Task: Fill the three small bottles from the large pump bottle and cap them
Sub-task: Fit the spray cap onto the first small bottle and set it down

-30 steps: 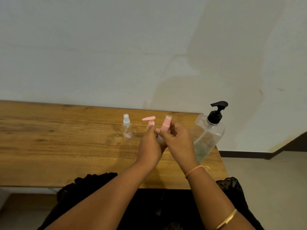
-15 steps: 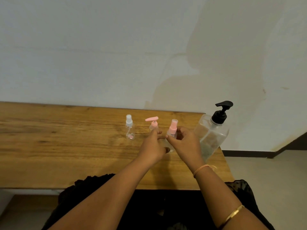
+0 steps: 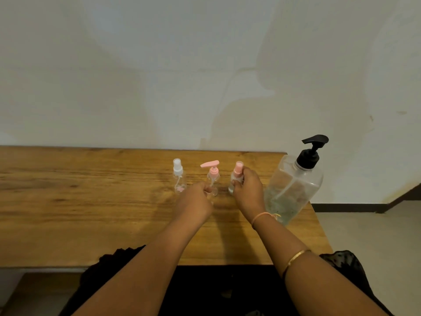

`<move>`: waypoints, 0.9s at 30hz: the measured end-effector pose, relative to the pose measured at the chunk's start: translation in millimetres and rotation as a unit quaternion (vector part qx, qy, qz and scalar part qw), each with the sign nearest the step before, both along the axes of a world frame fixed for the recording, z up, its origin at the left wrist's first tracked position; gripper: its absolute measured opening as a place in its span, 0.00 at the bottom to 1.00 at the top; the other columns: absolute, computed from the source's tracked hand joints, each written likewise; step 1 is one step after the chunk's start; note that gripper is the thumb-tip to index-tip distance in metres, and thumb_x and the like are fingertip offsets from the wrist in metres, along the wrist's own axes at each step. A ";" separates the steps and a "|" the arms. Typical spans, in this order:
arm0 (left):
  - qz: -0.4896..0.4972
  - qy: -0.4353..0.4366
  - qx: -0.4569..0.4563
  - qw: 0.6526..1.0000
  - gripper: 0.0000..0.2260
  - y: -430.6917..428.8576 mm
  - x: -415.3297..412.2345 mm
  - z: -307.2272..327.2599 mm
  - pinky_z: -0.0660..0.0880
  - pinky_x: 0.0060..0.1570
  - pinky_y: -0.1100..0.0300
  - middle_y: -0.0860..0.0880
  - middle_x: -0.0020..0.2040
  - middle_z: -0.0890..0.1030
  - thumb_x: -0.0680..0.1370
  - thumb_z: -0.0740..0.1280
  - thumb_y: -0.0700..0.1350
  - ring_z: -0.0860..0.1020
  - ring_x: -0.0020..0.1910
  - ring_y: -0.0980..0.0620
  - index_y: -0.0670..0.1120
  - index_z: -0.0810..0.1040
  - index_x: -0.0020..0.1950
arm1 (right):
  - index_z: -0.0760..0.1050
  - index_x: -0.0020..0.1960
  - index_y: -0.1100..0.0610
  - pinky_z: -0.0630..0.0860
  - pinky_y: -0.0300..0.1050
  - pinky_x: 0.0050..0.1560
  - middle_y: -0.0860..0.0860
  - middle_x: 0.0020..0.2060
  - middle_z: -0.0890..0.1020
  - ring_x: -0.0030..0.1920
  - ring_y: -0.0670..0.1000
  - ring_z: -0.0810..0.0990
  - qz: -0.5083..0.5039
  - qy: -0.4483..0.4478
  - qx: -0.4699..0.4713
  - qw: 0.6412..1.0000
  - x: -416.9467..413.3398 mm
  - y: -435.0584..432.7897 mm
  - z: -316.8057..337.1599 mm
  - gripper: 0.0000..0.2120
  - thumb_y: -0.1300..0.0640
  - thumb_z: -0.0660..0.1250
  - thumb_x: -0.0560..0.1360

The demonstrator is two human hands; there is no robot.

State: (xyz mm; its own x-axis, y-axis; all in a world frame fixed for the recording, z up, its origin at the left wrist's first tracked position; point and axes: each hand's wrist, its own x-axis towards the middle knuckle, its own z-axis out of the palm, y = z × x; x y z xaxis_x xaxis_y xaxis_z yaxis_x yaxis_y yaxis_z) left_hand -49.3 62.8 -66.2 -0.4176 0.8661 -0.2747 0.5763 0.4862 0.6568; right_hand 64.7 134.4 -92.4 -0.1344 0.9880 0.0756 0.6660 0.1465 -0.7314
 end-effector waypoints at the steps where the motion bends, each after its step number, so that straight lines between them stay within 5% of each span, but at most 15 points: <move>1: 0.002 -0.003 0.002 1.000 0.15 0.6 -0.8 0.3 0.76 0.45 0.57 0.52 0.57 0.79 0.75 0.67 0.38 0.77 0.51 0.50 0.52 0.75 0.59 | 0.72 0.61 0.62 0.68 0.44 0.54 0.58 0.57 0.75 0.57 0.56 0.74 -0.003 0.004 0.001 1.000 -1.3 2.5 -0.7 0.14 0.66 0.62 0.76; 14: 0.009 0.004 -0.004 1.000 0.15 1.9 -5.1 1.7 0.75 0.44 0.58 0.52 0.55 0.79 0.75 0.67 0.40 0.77 0.50 0.51 0.53 0.74 0.60 | 0.71 0.65 0.58 0.68 0.44 0.57 0.55 0.60 0.76 0.60 0.55 0.73 -0.014 0.064 -0.022 0.998 -2.7 5.4 -7.8 0.18 0.65 0.64 0.75; 20: 0.017 0.002 -0.013 1.000 0.15 1.6 -1.8 6.6 0.71 0.42 0.59 0.50 0.54 0.77 0.76 0.67 0.47 0.75 0.48 0.51 0.48 0.73 0.62 | 0.59 0.74 0.59 0.63 0.44 0.66 0.55 0.70 0.68 0.69 0.55 0.66 -0.034 0.064 -0.059 0.996 -2.2 -6.2 -0.8 0.28 0.66 0.62 0.77; 27: 0.033 -0.006 -0.014 0.999 0.22 5.4 5.5 9.7 0.67 0.45 0.59 0.48 0.64 0.74 0.77 0.68 0.47 0.74 0.60 0.47 0.45 0.67 0.68 | 0.66 0.69 0.61 0.67 0.43 0.60 0.57 0.64 0.73 0.64 0.56 0.71 -0.049 0.081 -0.142 0.985 5.8 -35.3 24.9 0.20 0.67 0.60 0.78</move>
